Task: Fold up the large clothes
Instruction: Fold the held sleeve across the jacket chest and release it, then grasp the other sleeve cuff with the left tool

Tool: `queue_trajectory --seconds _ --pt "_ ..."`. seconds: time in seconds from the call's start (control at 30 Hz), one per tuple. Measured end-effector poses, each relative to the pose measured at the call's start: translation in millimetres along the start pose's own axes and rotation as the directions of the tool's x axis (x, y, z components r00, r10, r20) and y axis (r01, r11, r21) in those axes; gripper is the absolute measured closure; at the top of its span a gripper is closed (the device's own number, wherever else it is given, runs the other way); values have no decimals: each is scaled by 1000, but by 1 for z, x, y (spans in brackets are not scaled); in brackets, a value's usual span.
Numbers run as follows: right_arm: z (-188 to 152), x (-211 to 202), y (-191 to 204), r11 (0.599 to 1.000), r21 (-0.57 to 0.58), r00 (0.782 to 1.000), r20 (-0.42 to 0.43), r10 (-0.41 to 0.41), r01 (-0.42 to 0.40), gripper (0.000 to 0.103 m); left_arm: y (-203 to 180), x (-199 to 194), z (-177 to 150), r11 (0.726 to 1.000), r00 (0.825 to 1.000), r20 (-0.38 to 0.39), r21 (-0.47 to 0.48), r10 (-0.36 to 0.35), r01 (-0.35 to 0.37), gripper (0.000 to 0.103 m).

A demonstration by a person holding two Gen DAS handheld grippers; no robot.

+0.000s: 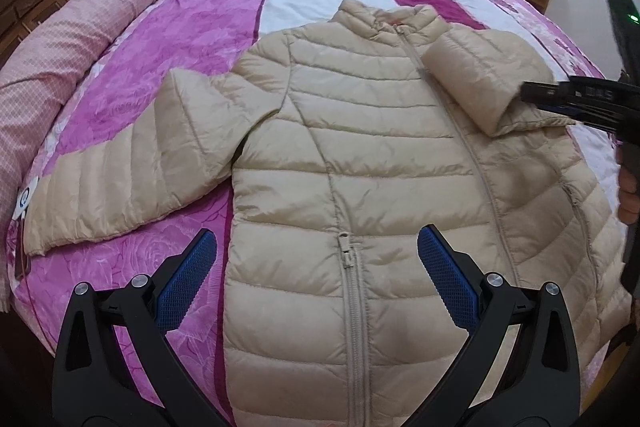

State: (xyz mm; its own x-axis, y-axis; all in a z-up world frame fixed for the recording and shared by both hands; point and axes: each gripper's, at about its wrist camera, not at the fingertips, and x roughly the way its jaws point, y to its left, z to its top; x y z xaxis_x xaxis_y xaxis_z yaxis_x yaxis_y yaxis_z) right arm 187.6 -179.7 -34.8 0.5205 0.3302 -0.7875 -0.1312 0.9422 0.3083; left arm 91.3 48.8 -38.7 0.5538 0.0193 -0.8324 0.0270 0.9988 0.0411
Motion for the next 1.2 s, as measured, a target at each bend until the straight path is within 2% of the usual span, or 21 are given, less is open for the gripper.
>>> queue_trajectory --seconds 0.2,0.37,0.53,0.63,0.77,0.87,1.0,1.1,1.2 --pt "-18 -71 -29 997 45 997 40 -63 61 58 -12 -15 4 1000 999 29 22 -21 20 3" --pt "-38 -133 -34 994 84 995 69 -75 69 58 -28 -27 8 997 997 48 55 -52 49 3" --pt "-52 -182 -24 991 130 994 101 -46 33 54 -47 -37 13 991 994 65 104 -90 83 3" --pt "-56 -197 -13 989 146 992 123 -10 -8 53 -58 -41 18 986 991 73 134 -110 100 3" --pt "-65 -192 -9 967 235 981 186 57 -101 45 -75 -45 23 979 988 93 176 -119 101 3" --pt "-71 -165 -21 944 313 975 218 31 -100 41 -91 -45 30 973 986 108 207 -126 102 3" --pt "-72 -125 -44 927 374 979 190 -77 0 40 -114 -41 40 963 983 124 250 -135 101 3" --pt "-72 -98 -68 916 384 969 157 -190 118 38 -134 -33 48 953 981 133 288 -140 97 3" --pt "-73 -86 -89 905 384 958 136 -254 185 38 -158 -21 56 942 979 140 321 -146 95 3"
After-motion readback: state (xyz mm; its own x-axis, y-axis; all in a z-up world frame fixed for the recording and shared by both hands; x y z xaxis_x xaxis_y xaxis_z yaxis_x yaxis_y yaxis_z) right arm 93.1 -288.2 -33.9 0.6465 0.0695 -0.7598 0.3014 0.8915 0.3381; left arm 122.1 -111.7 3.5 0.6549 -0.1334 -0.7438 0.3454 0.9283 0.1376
